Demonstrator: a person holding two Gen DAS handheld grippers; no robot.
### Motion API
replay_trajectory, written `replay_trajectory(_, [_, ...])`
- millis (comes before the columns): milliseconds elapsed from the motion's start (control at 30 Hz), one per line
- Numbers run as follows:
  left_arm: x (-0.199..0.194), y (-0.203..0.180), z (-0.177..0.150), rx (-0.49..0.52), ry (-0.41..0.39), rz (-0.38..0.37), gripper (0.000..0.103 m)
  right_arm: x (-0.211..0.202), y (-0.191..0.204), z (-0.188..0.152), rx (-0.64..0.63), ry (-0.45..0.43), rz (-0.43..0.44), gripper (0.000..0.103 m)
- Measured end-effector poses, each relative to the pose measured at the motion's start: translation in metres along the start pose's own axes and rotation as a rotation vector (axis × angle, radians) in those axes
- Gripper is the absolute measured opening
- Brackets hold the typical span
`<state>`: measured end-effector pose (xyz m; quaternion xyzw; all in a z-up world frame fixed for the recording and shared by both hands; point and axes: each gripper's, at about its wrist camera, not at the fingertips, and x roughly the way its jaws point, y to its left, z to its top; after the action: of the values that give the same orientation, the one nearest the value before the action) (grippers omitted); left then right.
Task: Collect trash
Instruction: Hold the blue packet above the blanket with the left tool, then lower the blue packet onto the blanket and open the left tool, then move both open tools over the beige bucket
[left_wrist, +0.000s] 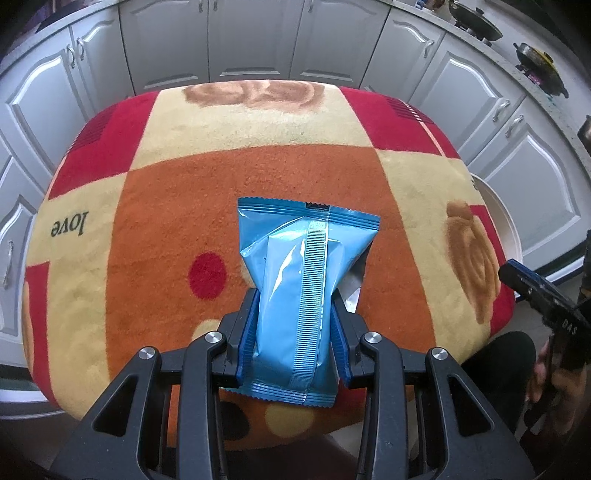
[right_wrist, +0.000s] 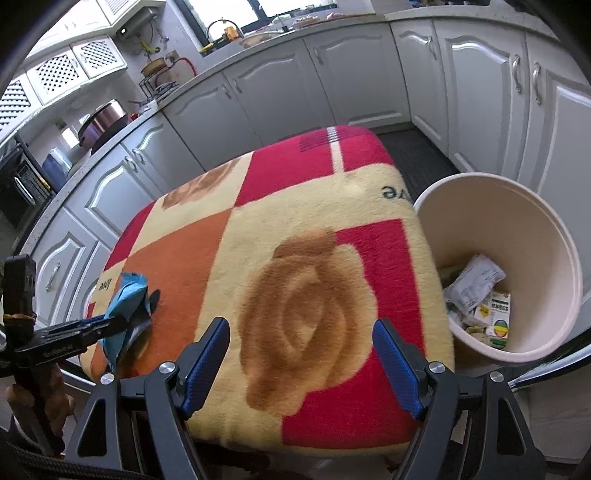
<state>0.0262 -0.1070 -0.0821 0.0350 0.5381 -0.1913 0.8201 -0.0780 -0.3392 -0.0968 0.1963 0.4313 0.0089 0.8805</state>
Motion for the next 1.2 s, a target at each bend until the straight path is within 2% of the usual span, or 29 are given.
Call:
replay_trajectory(167, [0.008, 0.001, 0.005, -0.034, 0.001, -0.001, 0.044, -0.004, 0.001, 0.002, -0.026, -0.015, 0.006, 0.077])
replay_trajectory(233, [0.007, 0.002, 0.006, -0.039, -0.012, 0.010, 0.056, -0.006, -0.004, 0.003, -0.018, -0.018, 0.003, 0.077])
replay_trajectory(300, [0.005, 0.005, 0.006, -0.052, -0.024, 0.010, 0.059, -0.010, -0.010, 0.004, -0.008, -0.023, -0.006, 0.077])
replay_trajectory(433, [0.000, 0.007, 0.010, -0.062, -0.038, 0.008, 0.060, -0.013, -0.019, 0.006, 0.022, -0.033, -0.008, 0.077])
replay_trajectory(667, [-0.015, -0.020, 0.015, 0.046, -0.116, 0.122, 0.060, -0.015, -0.021, 0.008, 0.018, -0.035, -0.016, 0.077])
replay_trajectory(833, [-0.018, -0.044, 0.024, 0.099, -0.156, 0.144, 0.060, -0.017, -0.023, 0.010, 0.013, -0.043, -0.032, 0.077])
replay_trajectory(1000, [-0.017, -0.082, 0.033, 0.152, -0.191, 0.132, 0.060, -0.027, -0.030, 0.014, 0.018, -0.080, -0.073, 0.078])
replay_trajectory(1200, [-0.018, -0.131, 0.048, 0.180, -0.245, 0.048, 0.060, -0.044, -0.047, 0.022, 0.025, -0.127, -0.148, 0.078])
